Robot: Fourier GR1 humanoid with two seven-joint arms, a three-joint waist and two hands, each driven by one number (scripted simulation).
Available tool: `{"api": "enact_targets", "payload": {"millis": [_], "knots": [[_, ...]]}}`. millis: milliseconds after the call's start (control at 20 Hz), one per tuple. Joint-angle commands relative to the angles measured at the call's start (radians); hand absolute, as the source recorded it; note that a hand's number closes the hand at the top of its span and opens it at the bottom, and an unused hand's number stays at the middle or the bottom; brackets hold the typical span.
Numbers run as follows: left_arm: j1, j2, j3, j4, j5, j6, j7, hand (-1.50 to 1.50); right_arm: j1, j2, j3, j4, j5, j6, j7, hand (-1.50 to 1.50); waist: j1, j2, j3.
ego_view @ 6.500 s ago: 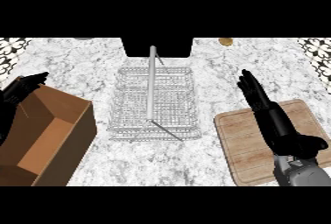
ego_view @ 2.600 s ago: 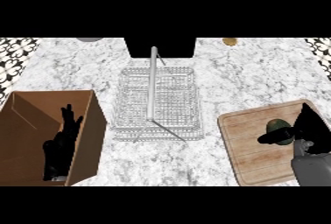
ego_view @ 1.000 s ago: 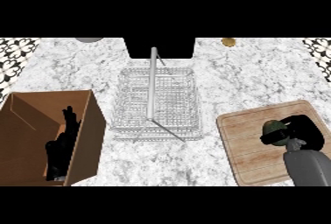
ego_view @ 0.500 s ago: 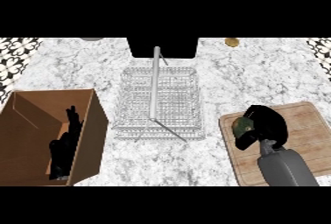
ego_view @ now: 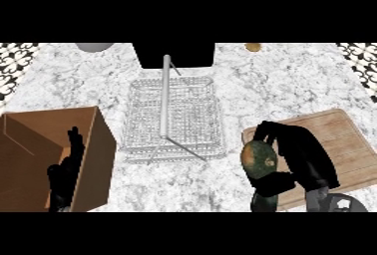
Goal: Pick the squash from the cutting board and place it in the tiered basket
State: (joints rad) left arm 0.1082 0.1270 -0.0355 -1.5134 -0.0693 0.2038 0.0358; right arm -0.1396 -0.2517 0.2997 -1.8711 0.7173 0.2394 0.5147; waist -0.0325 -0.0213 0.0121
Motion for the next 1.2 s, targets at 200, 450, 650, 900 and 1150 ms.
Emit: {"api": "enact_targets", "payload": {"millis": [200, 450, 650, 900, 1150], "knots": [[0.030, -0.022, -0.006, 0.093, 0.009, -0.020, -0.013, 0.00, -0.019, -0.086, -0.180, -0.511, -0.194, 0.134, 0.079, 1.50, -0.013, 0.012, -0.015], [-0.001, -0.011, 0.008, 0.092, 0.023, -0.045, 0.009, 0.00, -0.146, -0.085, -0.214, -0.636, -0.298, 0.258, 0.316, 1.50, 0.016, 0.017, -0.015], [0.011, -0.055, -0.050, 0.055, -0.018, -0.019, 0.025, 0.00, -0.367, -0.045, -0.215, -0.525, -0.290, 0.273, 0.457, 1.50, 0.032, 0.018, -0.015], [0.036, -0.068, -0.061, 0.027, -0.036, -0.010, 0.027, 0.00, -0.577, -0.006, -0.201, -0.395, -0.296, 0.274, 0.591, 1.50, 0.043, 0.016, -0.015], [-0.004, -0.022, -0.003, 0.073, -0.004, -0.052, 0.003, 0.00, -0.705, 0.019, -0.183, -0.187, -0.221, 0.229, 0.549, 1.50, 0.047, 0.021, -0.014]]}}
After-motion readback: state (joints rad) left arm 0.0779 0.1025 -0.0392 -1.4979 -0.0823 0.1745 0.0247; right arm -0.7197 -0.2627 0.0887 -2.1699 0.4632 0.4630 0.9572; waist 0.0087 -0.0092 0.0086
